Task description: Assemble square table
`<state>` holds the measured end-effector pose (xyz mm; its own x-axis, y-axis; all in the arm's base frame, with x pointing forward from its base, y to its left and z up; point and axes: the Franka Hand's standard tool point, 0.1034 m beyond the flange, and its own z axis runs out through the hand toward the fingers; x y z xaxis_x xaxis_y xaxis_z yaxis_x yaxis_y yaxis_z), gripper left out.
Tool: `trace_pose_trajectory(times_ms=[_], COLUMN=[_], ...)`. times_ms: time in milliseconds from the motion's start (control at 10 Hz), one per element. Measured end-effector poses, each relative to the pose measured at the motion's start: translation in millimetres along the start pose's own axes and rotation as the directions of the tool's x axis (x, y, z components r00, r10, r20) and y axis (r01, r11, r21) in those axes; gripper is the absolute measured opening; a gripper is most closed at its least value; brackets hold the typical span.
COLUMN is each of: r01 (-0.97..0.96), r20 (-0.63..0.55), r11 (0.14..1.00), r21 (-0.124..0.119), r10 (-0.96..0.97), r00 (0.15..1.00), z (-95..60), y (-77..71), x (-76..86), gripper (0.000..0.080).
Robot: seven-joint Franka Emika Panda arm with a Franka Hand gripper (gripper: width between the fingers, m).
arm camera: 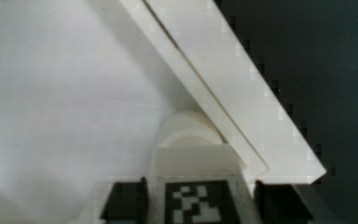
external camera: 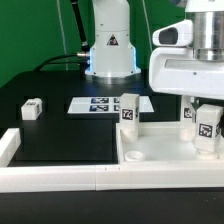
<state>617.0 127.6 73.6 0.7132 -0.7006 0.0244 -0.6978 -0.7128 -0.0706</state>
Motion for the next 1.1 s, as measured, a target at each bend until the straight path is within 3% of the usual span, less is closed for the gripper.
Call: trace_pose_trajectory(times_ms=[100, 400, 600, 700, 900, 1000, 1100], r01=[-0.147, -0.503, -0.588, -0.583, -0.489, -0.355, -0.175], r20=[-0.005, 0.014, 0.061, 0.06, 0.05, 0.038, 0.018], r11=[0.989, 0.858, 0.8, 0.804, 0.866, 0.932, 0.984], r21=[0.009, 0.105, 0.118, 0.116, 0.103, 0.065, 0.044], r10=[0.148, 0.505, 0.586, 0.58, 0.487, 0.354, 0.175], r00=[0.989, 0.863, 0.808, 0.813, 0.872, 0.935, 0.984], z=[0.8, 2.1, 1.1, 2.1, 2.1, 0.7, -2.3], y=[-2.4, -4.6, -2.1, -2.6, -6.8, -10.1, -13.6], x=[-1.0, -0.2, 3.3, 1.9, -9.0, -18.3, -21.2], gripper=[0.0285, 0.0285, 0.0285, 0.0285, 0.0571, 0.0571, 0.0633])
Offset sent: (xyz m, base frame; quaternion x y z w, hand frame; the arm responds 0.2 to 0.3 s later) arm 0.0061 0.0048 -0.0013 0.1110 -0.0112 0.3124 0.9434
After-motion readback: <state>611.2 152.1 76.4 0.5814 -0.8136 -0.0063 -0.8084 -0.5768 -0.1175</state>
